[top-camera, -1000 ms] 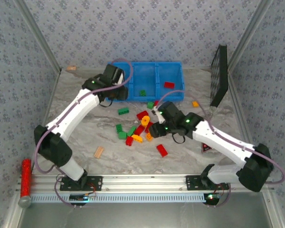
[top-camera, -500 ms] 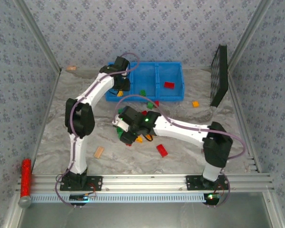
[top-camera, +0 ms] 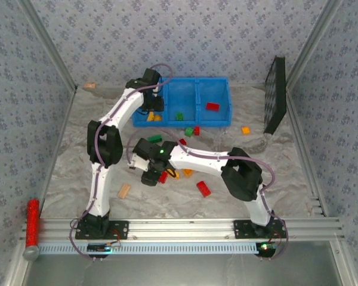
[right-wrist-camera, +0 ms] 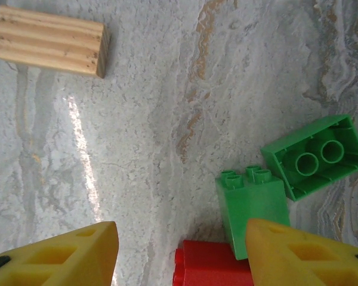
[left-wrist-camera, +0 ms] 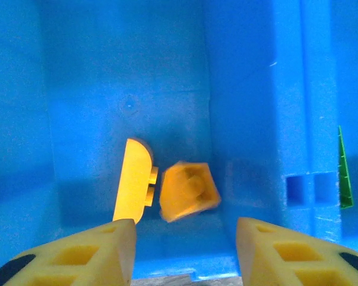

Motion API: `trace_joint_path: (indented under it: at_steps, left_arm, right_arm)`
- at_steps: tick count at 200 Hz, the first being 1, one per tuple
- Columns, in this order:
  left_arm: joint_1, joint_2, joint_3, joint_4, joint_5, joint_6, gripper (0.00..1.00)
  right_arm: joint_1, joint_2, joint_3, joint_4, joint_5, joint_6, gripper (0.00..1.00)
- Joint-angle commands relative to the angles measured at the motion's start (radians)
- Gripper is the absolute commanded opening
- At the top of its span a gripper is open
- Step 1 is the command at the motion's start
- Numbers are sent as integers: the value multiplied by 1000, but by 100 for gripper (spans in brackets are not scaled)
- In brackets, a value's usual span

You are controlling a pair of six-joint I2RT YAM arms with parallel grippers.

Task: Sort the legos into containers by color
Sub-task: Pick up the lego from the center of the table.

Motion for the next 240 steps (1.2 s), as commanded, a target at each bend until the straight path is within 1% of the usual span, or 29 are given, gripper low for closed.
trace_joint_path:
  at_steps: [1,39,78,117,147,172,196,240]
  left_arm:
    - [-4,31,22,-29,29,0,53]
    - [-3,-9,24,-41,29,10,61]
    - [-3,-106,20,-66,47,22,62]
    - [0,-265,-34,-79,78,30,64]
    - [25,-409,-117,-79,123,25,66]
    - [64,-544,-208,-76,148,23,67]
    - [129,-671,-302,-84,181,20,67]
    - [288,-869,-407,-115,202,27,70]
  right_arm:
    - [4,29,37,-45,14,-29,60]
    - [-5,71,50,-45,23,-31,60]
    - [-14,106,67,-33,22,-32,59]
    - [-30,144,89,-32,8,-34,53]
    - [-39,178,104,-45,-9,-40,45]
    - [-42,200,118,-66,-16,-48,41]
    - [-45,196,103,-75,-42,-57,40]
    - [-57,170,36,-63,-90,-62,45]
